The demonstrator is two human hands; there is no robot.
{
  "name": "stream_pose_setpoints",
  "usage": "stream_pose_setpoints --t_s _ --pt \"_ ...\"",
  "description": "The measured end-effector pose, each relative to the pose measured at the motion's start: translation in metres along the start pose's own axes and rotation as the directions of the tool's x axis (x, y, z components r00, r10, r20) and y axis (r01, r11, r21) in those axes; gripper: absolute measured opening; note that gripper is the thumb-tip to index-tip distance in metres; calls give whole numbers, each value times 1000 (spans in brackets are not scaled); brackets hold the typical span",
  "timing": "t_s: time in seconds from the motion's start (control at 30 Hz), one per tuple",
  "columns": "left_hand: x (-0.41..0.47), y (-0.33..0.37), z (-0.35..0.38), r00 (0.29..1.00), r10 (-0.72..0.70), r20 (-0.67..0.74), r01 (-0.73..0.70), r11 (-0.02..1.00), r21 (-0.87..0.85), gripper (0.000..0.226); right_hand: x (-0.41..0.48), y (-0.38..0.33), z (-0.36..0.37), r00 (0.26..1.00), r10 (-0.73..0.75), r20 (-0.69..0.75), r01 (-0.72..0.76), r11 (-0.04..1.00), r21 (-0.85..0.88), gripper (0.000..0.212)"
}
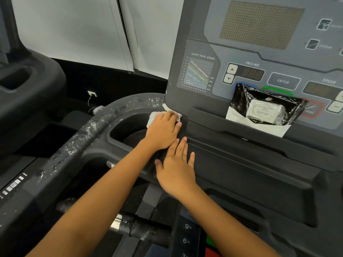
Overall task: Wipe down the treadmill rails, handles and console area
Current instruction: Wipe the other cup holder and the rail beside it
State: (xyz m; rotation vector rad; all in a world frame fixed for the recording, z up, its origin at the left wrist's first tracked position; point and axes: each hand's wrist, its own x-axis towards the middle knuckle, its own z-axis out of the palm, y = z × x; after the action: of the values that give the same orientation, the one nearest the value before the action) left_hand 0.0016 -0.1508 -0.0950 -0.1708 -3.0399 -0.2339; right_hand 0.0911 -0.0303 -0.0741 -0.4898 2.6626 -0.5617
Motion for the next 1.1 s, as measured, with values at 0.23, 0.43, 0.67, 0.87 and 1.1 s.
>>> stream_pose_setpoints --t_s 0.23,0.43,0.67,0.87,1.1 --pt "18 -32 -1 951 -306 54 307 952 -9 67 1 -2 0 1000 12 19 -11 1000 -12 84" --pt "62 -78 -11 936 -344 77 347 938 -27 70 3 -8 1 998 70 1 -70 997 -32 84" --pt "48 -60 3 995 5 96 -1 999 -42 68 41 -28 -2 986 49 -160 -71 988 -135 78" --pt "39 -108 -16 989 -75 130 72 997 28 62 69 -28 -1 975 71 -212 -110 978 -179 69" --pt "43 -96 -11 987 -148 58 146 989 25 69 70 -29 5 962 60 -268 -122 968 -219 63"
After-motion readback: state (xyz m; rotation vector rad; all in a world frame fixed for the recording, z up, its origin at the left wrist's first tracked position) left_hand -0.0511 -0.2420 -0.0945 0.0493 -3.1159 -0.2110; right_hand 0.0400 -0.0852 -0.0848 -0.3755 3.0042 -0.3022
